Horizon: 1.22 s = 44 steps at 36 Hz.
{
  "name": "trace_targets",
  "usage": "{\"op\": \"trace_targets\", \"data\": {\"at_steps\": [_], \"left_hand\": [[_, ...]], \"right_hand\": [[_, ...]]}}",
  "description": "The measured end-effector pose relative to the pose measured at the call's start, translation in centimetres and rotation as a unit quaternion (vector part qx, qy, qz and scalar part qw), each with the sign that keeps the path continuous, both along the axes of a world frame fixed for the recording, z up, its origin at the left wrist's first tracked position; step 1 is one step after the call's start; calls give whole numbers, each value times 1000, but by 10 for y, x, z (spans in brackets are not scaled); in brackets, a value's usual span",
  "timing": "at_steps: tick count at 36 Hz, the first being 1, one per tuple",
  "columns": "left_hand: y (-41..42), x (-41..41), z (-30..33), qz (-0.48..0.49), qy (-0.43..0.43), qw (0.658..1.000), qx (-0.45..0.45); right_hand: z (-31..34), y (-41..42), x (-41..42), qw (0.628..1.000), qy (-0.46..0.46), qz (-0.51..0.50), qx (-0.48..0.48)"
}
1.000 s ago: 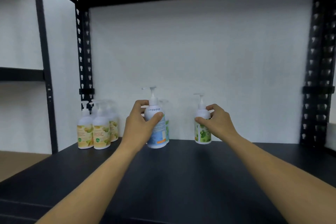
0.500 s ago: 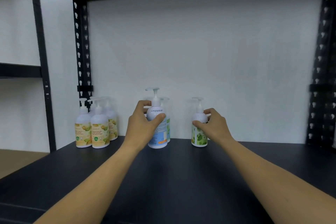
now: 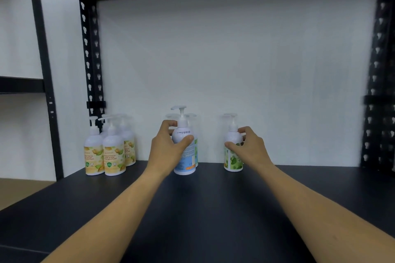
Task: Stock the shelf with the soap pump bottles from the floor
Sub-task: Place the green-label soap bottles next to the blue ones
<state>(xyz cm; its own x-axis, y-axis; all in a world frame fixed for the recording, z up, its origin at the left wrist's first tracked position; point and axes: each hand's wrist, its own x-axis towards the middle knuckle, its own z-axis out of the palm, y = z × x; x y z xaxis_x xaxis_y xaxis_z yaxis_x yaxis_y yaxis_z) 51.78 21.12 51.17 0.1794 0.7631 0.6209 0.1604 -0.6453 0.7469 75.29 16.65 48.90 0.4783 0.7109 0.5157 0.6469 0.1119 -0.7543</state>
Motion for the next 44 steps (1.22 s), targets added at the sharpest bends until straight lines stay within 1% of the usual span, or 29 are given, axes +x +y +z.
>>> {"op": "trace_targets", "data": {"at_steps": [5, 8, 12, 14, 16, 19, 21, 23, 26, 29, 31, 33, 38, 44], "left_hand": [[7, 5, -3, 17, 16, 1000, -2], [12, 6, -5, 28, 24, 999, -4], [17, 7, -8, 41, 30, 999, -9], [20, 7, -10, 44, 34, 998, -10], [22, 8, -12, 44, 40, 998, -11], [26, 9, -17, 47, 45, 998, -15], [29, 11, -21, 48, 47, 998, -15], [31, 12, -22, 50, 49, 997, -13], [33, 12, -24, 51, 47, 998, -8], [33, 12, -27, 48, 38, 998, -6], [33, 12, -30, 40, 29, 999, -8], [33, 12, -35, 29, 22, 999, -16], [32, 6, -49, 1, 37, 998, -48], [35, -3, -58, -25, 70, 995, -59]], "right_hand": [[-7, -6, -1, 1000, 7, 13, -21], [-12, -10, -3, 999, -22, -12, -36], [-11, -20, -12, 994, -92, -52, -33], [-8, -25, -22, 988, -137, -66, -11], [-4, -28, -34, 980, -188, -70, 10], [-3, -31, -52, 963, -264, -50, 7], [-6, -32, -64, 957, -290, -20, -15], [-12, -31, -74, 954, -294, 15, -62], [-22, -30, -82, 945, -284, 53, -152], [-28, -30, -83, 934, -269, 78, -222], [-30, -31, -84, 918, -266, 92, -280], [-31, -32, -85, 895, -291, 93, -325], [-30, -32, -88, 885, -300, 86, -345], [-32, -29, -87, 887, -289, 83, -351]]}}
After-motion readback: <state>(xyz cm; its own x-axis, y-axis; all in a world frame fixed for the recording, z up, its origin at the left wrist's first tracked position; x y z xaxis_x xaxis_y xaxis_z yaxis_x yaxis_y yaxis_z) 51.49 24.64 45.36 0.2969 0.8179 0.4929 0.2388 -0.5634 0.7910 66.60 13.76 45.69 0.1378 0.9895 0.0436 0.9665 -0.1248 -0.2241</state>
